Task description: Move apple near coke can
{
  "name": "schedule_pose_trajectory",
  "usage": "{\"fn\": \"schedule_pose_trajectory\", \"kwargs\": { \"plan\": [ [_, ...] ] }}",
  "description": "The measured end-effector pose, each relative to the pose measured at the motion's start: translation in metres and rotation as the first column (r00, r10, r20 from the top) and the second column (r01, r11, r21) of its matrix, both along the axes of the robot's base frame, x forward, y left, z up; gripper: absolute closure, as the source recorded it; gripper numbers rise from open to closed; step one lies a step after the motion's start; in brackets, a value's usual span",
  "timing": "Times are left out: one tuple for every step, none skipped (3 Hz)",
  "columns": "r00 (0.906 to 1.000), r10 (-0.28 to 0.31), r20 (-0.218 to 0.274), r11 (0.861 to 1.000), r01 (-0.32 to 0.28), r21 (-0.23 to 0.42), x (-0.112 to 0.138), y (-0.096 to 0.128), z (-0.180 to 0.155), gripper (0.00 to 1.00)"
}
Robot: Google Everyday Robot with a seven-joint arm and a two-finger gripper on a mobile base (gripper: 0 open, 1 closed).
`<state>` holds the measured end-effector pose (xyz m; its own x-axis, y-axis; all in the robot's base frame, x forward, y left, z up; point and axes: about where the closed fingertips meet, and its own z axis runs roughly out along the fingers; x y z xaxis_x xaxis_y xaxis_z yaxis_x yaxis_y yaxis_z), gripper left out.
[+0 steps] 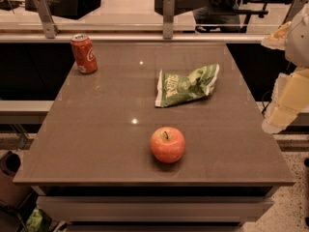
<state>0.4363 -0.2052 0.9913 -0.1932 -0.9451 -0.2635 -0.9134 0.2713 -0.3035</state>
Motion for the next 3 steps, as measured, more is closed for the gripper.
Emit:
{"fn": "schedule_pose_trajectory", "kwargs": {
  "plan": [
    [0.9997, 0.023, -0.002, 0.995, -0.023, 0.098, 0.002, 0.018, -0.017, 0.00],
    [0.9989, 0.046, 0.002, 0.976, -0.045, 0.213, 0.005, 0.044, -0.035, 0.00],
    [0.9973, 0.073, 0.005, 0.941, -0.071, 0.331, 0.014, 0.078, -0.056, 0.00]
  ]
}}
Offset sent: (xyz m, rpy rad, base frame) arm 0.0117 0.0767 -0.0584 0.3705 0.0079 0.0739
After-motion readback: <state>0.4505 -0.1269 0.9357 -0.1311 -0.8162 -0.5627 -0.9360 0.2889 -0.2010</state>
